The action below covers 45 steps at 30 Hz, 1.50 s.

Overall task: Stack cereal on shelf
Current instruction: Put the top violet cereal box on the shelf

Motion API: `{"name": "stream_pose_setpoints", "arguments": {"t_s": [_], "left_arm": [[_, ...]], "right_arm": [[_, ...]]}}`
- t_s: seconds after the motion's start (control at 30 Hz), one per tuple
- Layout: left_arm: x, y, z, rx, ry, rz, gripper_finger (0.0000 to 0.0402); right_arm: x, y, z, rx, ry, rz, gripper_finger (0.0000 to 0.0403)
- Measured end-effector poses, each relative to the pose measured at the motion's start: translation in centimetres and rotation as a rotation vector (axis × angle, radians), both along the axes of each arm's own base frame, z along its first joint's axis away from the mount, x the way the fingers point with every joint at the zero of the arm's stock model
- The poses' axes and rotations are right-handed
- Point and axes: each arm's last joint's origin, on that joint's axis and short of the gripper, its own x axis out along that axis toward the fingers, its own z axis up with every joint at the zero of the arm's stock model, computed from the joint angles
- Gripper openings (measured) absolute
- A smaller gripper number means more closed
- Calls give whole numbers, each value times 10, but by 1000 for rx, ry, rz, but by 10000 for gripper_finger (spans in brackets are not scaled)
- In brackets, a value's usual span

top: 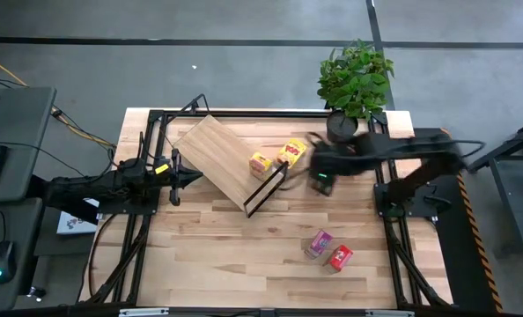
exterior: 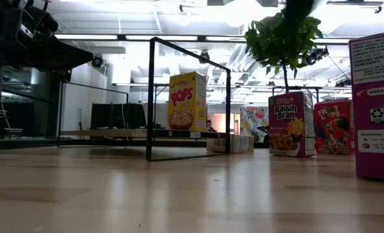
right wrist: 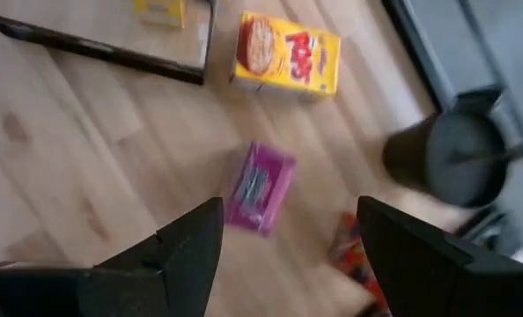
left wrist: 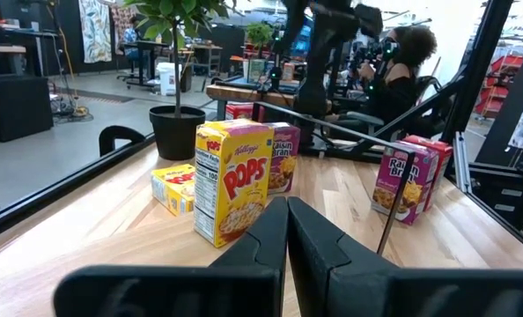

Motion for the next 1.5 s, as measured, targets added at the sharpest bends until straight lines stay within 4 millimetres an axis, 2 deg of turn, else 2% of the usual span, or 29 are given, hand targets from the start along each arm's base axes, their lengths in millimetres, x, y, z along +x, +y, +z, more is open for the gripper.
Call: {"name": "stream_pose_setpoints", "arguments": {"t_s": [0.17, 0.33, 0.43, 0.6, 0.77, 1.0, 1.5], "left_arm": [[0, 0, 0, 0, 0, 1, 3], [0, 0, 0, 0, 0, 1, 3], [0, 0, 0, 0, 0, 1, 3], [0, 0, 0, 0, 0, 0, 3], [0, 0, 0, 0, 0, 1, 3], [0, 0, 0, 0, 0, 1, 3], [0, 0, 0, 0, 0, 1, 3]], "right_arm": [[-56, 5, -29, 76, -273, -115, 255], [-75, -3, -63, 120, -456, -181, 255], [-73, -9, -81, 66, -493, -186, 255], [-54, -17, -107, 47, -559, -164, 255], [-39, -25, -121, 42, -530, -176, 255], [-28, -29, -129, -4, -453, -149, 255], [-27, -24, -133, 28, -453, -181, 255]]}}
